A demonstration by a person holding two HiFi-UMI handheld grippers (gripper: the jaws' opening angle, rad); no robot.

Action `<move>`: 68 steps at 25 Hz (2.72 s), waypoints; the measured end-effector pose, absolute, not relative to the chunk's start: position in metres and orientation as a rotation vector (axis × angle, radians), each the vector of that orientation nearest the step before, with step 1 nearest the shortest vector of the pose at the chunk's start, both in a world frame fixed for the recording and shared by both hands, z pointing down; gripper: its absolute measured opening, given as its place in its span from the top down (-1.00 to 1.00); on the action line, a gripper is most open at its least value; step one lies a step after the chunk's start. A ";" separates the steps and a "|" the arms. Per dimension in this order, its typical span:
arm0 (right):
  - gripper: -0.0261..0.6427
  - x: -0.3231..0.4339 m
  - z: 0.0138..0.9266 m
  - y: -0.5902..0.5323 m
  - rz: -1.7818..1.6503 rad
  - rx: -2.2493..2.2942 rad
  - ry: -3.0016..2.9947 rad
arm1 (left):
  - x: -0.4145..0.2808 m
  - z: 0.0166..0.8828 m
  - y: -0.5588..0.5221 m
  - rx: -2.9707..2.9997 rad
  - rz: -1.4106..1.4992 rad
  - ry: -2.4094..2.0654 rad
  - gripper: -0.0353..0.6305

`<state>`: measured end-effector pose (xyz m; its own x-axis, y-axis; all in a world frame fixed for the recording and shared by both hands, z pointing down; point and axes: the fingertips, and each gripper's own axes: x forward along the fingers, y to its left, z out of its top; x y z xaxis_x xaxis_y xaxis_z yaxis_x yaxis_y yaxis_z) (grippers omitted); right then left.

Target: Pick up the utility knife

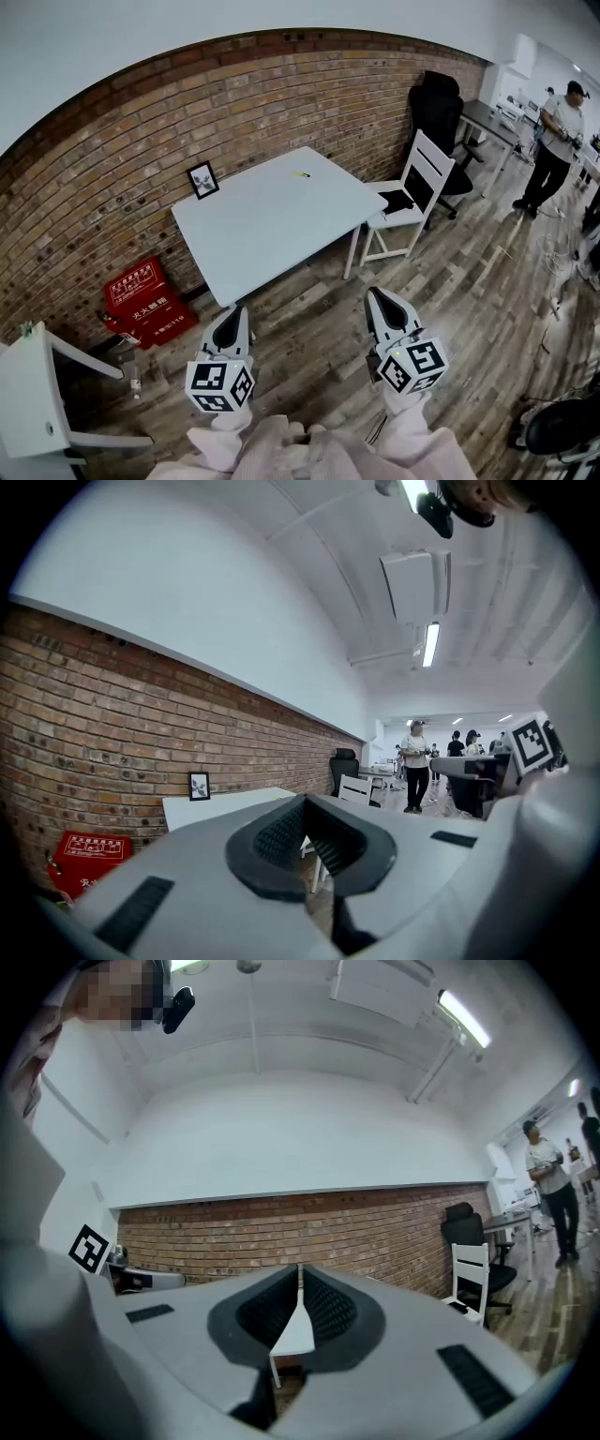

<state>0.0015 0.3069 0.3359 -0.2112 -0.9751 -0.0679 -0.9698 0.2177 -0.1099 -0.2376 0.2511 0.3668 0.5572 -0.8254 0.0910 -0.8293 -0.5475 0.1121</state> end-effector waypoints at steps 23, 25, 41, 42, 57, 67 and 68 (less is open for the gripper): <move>0.46 0.044 0.352 0.295 -0.110 -1.884 2.357 | -0.200 0.371 0.253 2.640 0.053 -1.444 0.91; 0.43 0.046 0.355 0.290 -0.118 -1.885 2.353 | -0.198 0.374 0.248 2.639 0.055 -1.438 0.91; 0.43 0.064 0.378 0.182 -0.199 -1.926 2.354 | -0.180 0.392 0.135 2.610 0.061 -1.389 0.91; 0.43 0.066 0.379 0.175 -0.205 -1.931 2.352 | -0.177 0.393 0.128 2.612 0.064 -1.381 0.91; 0.43 0.074 0.396 0.063 -0.286 -1.961 2.365 | -0.158 0.411 0.012 2.595 0.104 -1.311 0.91; 0.43 0.076 0.401 0.011 -0.300 -1.980 2.352 | -0.149 0.422 -0.040 2.601 0.109 -1.267 0.91; 0.43 0.076 0.401 0.007 -0.302 -1.981 2.353 | -0.149 0.422 -0.044 2.599 0.111 -1.265 0.91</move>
<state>0.0760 0.0070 0.4014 -0.1778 -0.9802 0.0866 -0.9703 0.1600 -0.1815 -0.1490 -0.0439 0.4221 0.6206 -0.7642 0.1756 -0.7832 -0.5926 0.1882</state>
